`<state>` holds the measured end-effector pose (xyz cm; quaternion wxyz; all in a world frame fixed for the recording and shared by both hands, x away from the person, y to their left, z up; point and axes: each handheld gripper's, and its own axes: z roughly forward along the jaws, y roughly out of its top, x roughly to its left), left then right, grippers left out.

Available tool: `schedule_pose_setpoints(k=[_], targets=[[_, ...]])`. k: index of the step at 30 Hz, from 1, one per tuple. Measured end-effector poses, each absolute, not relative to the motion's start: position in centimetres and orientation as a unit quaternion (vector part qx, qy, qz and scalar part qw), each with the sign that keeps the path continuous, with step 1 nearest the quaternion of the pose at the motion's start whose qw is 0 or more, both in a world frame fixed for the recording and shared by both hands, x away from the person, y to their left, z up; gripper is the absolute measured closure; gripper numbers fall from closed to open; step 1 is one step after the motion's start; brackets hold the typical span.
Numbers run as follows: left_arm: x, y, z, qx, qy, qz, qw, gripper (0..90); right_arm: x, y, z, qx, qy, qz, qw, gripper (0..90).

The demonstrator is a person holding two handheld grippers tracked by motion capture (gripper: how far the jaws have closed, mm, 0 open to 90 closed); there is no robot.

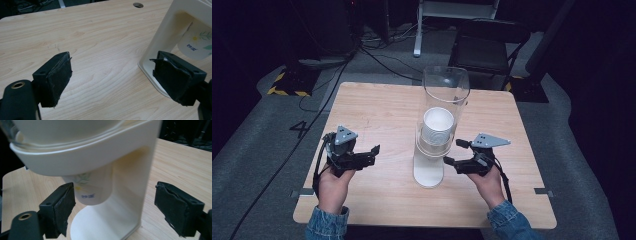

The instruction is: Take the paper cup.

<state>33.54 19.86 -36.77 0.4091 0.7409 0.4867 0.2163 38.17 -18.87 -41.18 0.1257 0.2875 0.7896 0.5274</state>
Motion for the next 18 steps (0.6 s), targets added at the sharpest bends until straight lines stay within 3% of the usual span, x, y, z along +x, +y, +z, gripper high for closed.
schedule_pose_setpoints(k=[6, 11, 18], targets=[[33.6, 19.8, -36.8, 0.740, 0.488, 0.217, 0.409, 15.4, 37.7, -17.1, -41.5, 0.267, 0.795, 0.530, 0.125, 15.0], [33.6, 19.8, -36.9, 0.741, 0.487, 0.215, 0.409, 15.4, 37.4, -15.8, -42.1, 0.269, 0.781, 0.548, 0.131, 7.1], [33.7, 19.8, -37.0, 0.743, 0.487, 0.213, 0.407, 15.4, 37.7, -14.9, -42.8, 0.274, 0.784, 0.541, 0.133, 11.6]])
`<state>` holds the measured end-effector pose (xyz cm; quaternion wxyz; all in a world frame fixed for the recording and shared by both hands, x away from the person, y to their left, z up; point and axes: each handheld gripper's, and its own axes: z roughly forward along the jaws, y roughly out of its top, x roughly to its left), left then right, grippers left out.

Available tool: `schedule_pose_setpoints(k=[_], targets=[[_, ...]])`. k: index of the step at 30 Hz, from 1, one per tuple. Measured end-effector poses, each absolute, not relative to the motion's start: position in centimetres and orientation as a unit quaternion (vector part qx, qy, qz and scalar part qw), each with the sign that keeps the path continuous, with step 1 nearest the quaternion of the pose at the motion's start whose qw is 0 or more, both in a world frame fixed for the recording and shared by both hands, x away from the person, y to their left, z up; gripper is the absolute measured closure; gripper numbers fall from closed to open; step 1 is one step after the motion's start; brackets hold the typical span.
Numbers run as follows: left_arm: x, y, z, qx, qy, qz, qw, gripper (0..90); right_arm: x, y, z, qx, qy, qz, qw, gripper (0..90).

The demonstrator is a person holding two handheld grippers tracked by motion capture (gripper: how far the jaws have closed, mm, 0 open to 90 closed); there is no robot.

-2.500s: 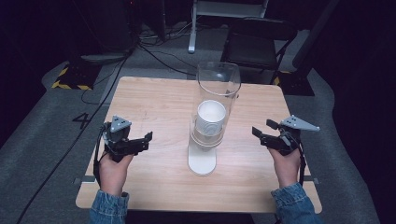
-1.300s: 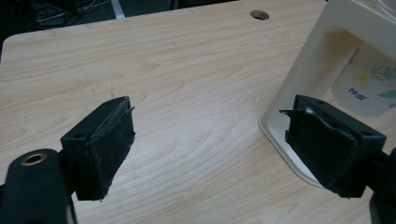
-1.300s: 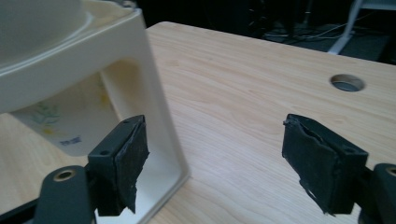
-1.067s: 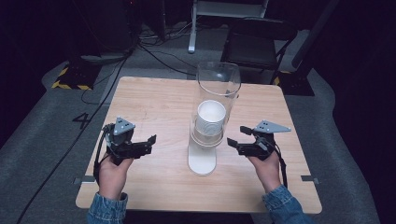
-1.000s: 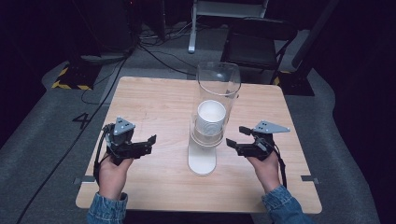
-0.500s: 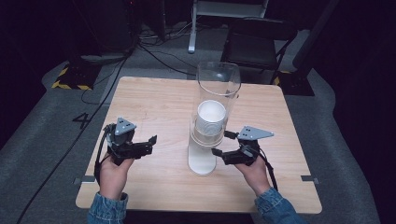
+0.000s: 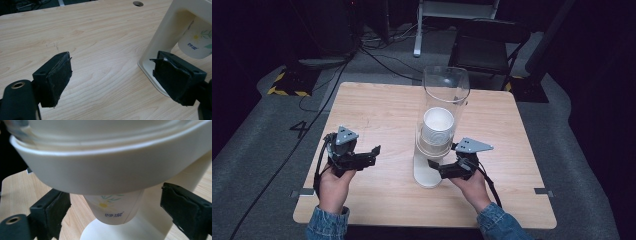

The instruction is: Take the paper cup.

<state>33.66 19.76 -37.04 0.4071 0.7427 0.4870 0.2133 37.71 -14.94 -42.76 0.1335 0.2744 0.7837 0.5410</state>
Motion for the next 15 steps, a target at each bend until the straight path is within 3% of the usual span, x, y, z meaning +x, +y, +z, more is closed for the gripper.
schedule_pose_setpoints(k=[8, 15], targets=[[33.7, 19.8, -37.1, 0.742, 0.490, 0.211, 0.407, 15.4, 38.2, -14.0, -44.0, 0.270, 0.786, 0.538, 0.143, 18.0], [33.7, 19.8, -37.1, 0.741, 0.490, 0.211, 0.408, 15.4, 37.9, -13.5, -44.2, 0.269, 0.786, 0.536, 0.153, 33.4]])
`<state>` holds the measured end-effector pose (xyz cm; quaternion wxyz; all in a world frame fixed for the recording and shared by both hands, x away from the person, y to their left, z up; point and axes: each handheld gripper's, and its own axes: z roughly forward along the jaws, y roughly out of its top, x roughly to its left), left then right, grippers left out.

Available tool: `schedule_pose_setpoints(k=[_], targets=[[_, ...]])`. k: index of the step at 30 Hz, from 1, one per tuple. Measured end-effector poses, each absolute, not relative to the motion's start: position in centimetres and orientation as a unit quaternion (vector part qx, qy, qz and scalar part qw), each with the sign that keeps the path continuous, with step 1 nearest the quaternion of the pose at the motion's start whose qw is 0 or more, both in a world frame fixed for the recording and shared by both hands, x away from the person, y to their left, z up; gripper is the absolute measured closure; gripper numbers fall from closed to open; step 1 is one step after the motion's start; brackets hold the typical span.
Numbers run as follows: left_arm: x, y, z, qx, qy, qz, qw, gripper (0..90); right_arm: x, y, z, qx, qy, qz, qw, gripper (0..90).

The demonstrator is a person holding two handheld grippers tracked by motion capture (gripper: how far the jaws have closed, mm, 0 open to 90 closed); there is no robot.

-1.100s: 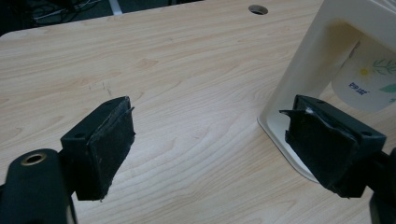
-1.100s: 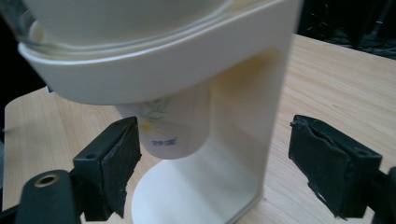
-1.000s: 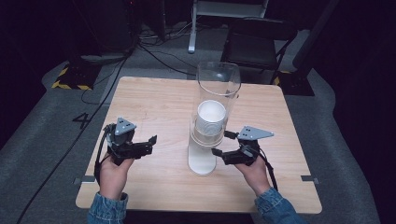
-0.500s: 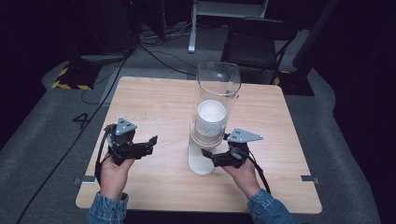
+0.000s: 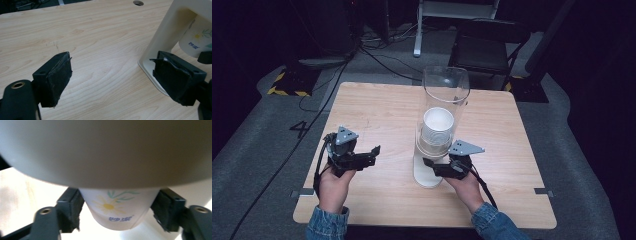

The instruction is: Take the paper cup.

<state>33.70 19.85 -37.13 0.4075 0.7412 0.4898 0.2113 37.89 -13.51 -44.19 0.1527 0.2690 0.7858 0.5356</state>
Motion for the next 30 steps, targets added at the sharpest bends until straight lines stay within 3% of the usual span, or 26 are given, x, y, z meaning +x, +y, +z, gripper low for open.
schedule_pose_setpoints(k=[12, 30], targets=[[33.77, 19.82, -37.29, 0.744, 0.490, 0.209, 0.405, 15.4, 38.03, -13.70, -44.15, 0.265, 0.789, 0.533, 0.151, 34.6], [33.78, 19.83, -37.55, 0.745, 0.491, 0.205, 0.403, 15.4, 38.32, -14.05, -44.18, 0.244, 0.799, 0.515, 0.190, 34.7]])
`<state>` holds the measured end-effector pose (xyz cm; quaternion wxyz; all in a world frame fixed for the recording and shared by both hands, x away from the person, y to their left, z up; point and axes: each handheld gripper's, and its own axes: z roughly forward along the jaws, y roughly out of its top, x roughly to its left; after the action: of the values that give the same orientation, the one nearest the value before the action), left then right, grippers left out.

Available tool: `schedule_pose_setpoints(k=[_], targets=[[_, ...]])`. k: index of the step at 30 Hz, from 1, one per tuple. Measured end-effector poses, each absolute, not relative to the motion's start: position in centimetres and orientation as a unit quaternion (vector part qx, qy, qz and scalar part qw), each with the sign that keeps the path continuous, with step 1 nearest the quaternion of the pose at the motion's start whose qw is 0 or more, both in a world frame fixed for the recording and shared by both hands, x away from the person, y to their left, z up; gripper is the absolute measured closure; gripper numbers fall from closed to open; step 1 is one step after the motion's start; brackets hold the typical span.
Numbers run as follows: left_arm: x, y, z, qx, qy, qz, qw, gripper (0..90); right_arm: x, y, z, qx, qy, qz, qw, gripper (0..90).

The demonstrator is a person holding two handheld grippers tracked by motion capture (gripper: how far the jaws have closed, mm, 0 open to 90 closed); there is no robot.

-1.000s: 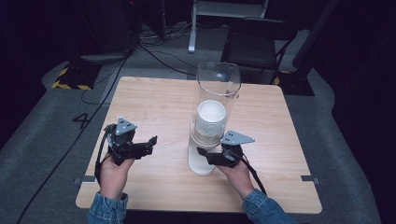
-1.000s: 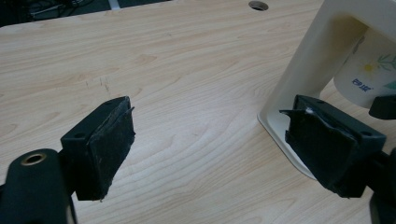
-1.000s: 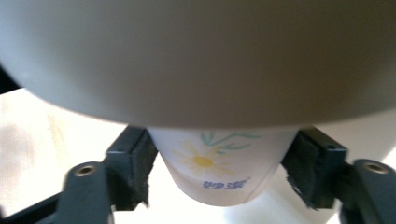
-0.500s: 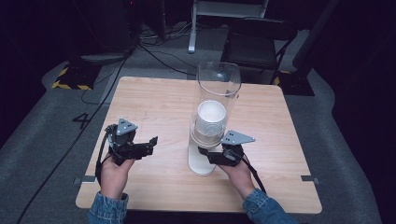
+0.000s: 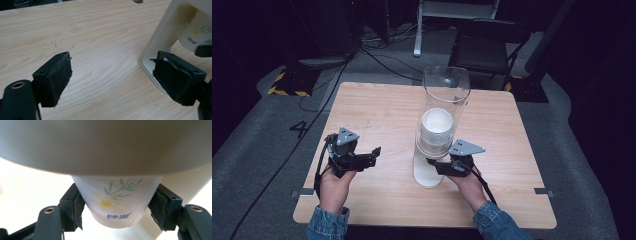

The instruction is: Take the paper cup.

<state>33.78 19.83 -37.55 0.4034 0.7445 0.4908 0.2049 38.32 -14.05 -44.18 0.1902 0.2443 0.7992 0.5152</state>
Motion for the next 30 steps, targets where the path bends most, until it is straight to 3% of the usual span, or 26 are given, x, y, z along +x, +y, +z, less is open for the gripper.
schedule_pose_setpoints(k=[7, 25, 30], targets=[[33.8, 19.9, -37.6, 0.742, 0.493, 0.204, 0.405, 15.4, 38.3, -14.0, -44.4, 0.246, 0.796, 0.520, 0.191, 34.6], [34.0, 19.9, -37.8, 0.746, 0.492, 0.201, 0.401, 15.4, 38.3, -13.6, -45.1, 0.269, 0.791, 0.534, 0.128, 35.0], [33.9, 20.0, -37.7, 0.744, 0.494, 0.200, 0.403, 15.5, 38.5, -13.7, -45.6, 0.268, 0.793, 0.531, 0.130, 34.7]])
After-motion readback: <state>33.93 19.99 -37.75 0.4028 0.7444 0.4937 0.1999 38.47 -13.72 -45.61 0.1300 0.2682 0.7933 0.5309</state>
